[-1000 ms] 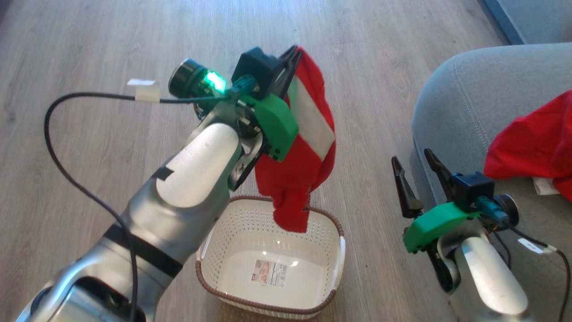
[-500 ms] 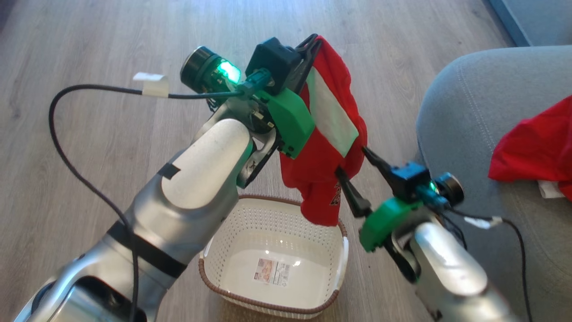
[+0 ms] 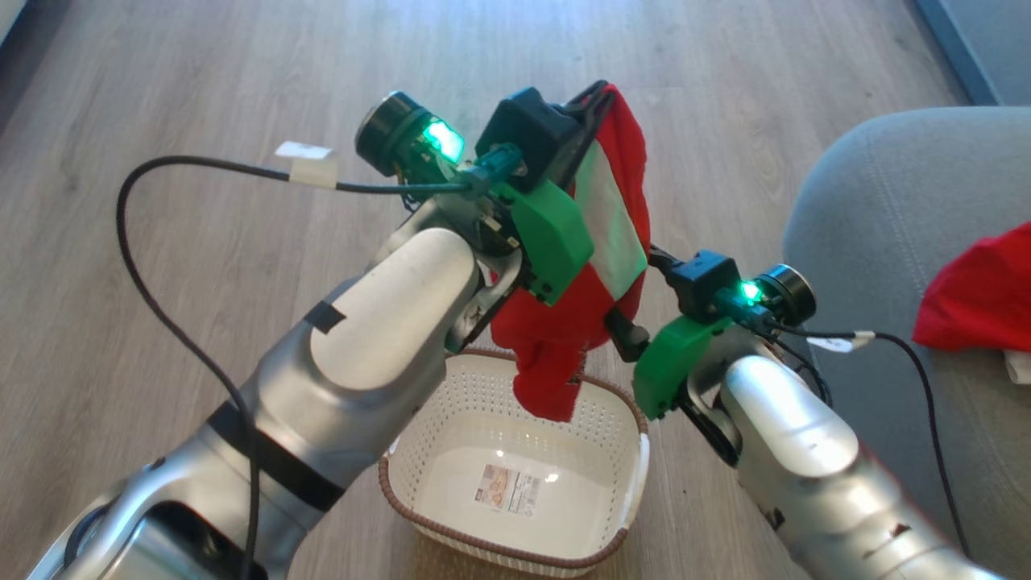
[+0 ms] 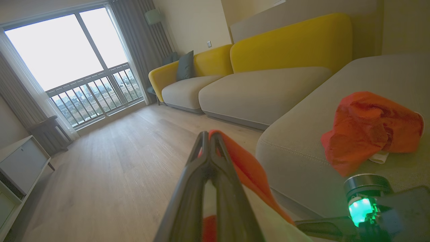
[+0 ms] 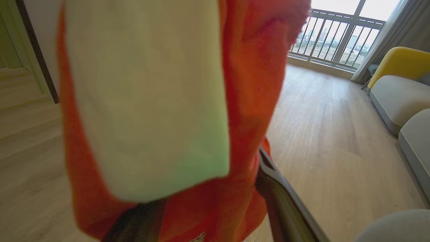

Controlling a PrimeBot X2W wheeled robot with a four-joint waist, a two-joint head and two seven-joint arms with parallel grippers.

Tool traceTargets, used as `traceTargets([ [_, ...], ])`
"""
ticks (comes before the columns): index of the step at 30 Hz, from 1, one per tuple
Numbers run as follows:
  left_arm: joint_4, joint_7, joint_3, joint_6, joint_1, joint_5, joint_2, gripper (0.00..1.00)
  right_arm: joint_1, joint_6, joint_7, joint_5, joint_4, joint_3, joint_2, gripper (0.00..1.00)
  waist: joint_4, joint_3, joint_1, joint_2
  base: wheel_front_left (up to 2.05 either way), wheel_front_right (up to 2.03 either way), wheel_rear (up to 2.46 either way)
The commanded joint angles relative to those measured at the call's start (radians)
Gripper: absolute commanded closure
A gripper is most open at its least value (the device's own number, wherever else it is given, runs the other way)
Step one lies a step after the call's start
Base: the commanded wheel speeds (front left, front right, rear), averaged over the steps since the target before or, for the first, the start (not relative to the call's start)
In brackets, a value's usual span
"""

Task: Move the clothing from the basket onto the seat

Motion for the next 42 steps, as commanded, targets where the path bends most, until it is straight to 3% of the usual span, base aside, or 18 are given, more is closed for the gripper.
traceTargets([
  [1, -0.037, 0.003, 0.025, 0.001, -0.073, -0.011, 0.014, 1.0, -0.062, 0.0, -0.006, 0.02, -0.005, 0.029, 0.013, 0.0, 0.011, 0.002, 0.0, -0.0001, 0.0, 0.0, 0.0],
  [2, -0.04, 0.003, 0.02, 0.001, -0.072, -0.014, 0.013, 1.0, -0.072, 0.0, -0.006, 0.032, 0.01, 0.037, 0.013, 0.16, 0.015, 0.003, 0.0, -0.0001, 0.0, 0.0, 0.0],
  [3, -0.043, 0.002, 0.015, 0.001, -0.072, -0.016, 0.013, 1.0, -0.082, 0.0, -0.006, 0.043, 0.022, 0.037, 0.013, 0.7, 0.021, 0.005, 0.0, -0.0001, 0.0, 0.0, 0.0],
  [4, -0.044, 0.002, 0.011, 0.001, -0.071, -0.018, 0.012, 1.0, -0.09, 0.0, -0.006, 0.054, 0.031, 0.036, 0.013, 1.0, 0.025, 0.006, 0.0, -0.0001, 0.0, 0.0, 0.0],
  [12, -0.025, 0.006, 0.002, 0.007, -0.055, -0.032, 0.022, 1.0, -0.101, 0.0, -0.006, 0.075, 0.01, -0.001, 0.013, 1.0, 0.019, 0.018, 0.0, -0.0001, 0.0, 0.0, 0.0],
  [13, -0.023, 0.004, 0.003, 0.003, -0.051, -0.037, 0.025, 0.86, -0.1, 0.0, -0.006, 0.073, 0.002, -0.008, 0.013, 1.0, 0.013, 0.021, 0.0, -0.0001, 0.0, 0.0, 0.0],
  [14, -0.023, 0.004, 0.003, 0.003, -0.051, -0.037, 0.025, 0.86, -0.1, 0.0, -0.006, 0.073, 0.002, -0.008, 0.013, 1.0, 0.013, 0.021, 0.0, -0.0001, 0.0, 0.0, 0.0],
  [15, -0.021, 0.001, 0.003, -0.003, -0.047, -0.042, 0.028, 0.58, -0.098, 0.0, -0.006, 0.07, -0.006, -0.017, 0.013, 1.0, 0.007, 0.023, 0.0, -0.0001, 0.0, 0.0, 0.0],
  [16, -0.018, 0.001, 0.003, -0.008, -0.04, -0.049, 0.03, 0.0, -0.098, 0.0, -0.006, 0.065, -0.012, -0.027, 0.013, 1.0, -0.001, 0.025, 0.0, -0.0001, 0.0, 0.0, 0.0],
  [30, 0.034, -0.099, 0.016, -0.082, 0.035, -0.105, 0.081, 0.0, -0.105, 0.0, -0.006, -0.046, -0.087, -0.204, 0.013, 1.0, -0.163, 0.07, 0.0, -0.0001, 0.0, 0.0, 0.0],
  [42, 0.05, -0.123, 0.006, -0.087, 0.069, -0.113, 0.092, 0.0, -0.075, 0.0, -0.006, -0.085, -0.154, -0.237, 0.013, 1.0, -0.399, 0.08, 0.0, -0.0001, 0.0, 0.0, 0.0],
])
